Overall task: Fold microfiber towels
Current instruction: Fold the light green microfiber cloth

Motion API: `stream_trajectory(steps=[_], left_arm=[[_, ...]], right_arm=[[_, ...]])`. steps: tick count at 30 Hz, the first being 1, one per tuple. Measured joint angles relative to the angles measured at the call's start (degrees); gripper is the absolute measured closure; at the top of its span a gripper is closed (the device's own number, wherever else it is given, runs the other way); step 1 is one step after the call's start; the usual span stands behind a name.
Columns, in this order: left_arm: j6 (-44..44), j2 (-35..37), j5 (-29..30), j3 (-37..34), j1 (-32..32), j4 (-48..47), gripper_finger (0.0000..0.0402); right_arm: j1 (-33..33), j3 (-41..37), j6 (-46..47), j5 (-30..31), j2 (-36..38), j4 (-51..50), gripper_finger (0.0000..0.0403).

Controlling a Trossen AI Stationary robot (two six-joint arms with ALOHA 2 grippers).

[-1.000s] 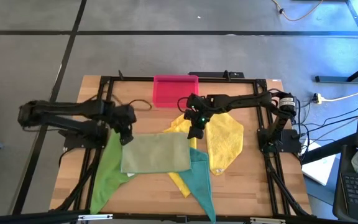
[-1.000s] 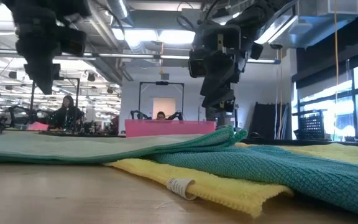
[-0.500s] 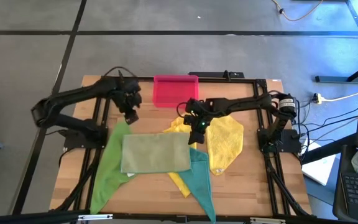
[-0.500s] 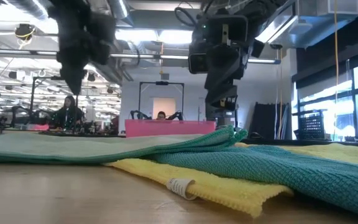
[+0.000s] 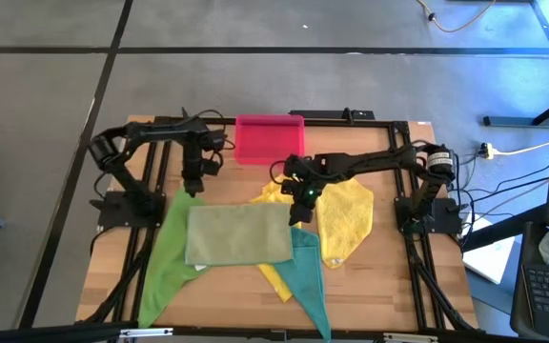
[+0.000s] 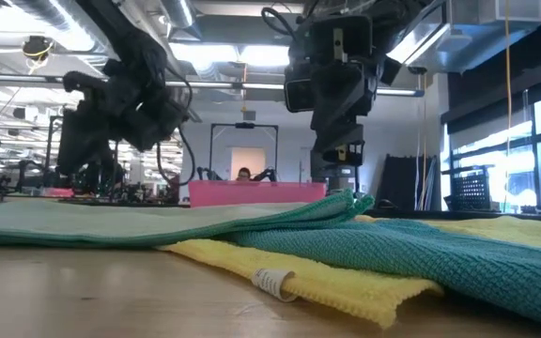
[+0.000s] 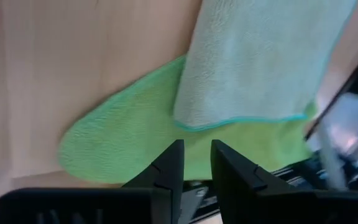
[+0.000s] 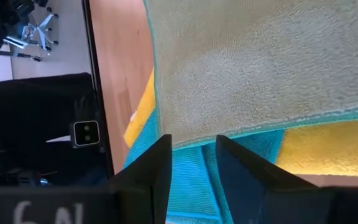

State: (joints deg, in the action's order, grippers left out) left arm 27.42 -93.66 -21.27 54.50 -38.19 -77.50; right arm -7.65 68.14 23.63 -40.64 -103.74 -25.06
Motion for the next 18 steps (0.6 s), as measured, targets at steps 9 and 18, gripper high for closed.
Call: stream_trajectory(steps=[9,18], left_arm=[[1.69,-0.67,0.12,-1.0,0.45,3.68,0.0303],[1.71,-0.67,-4.35,-6.24,2.27,4.98,0.0263]], right_arm=[[0.74,0.02,1.61,-0.02,0.01,0.5,0.0276],[0.73,0.02,2.94,-0.49,0.02,0.68,0.0276]])
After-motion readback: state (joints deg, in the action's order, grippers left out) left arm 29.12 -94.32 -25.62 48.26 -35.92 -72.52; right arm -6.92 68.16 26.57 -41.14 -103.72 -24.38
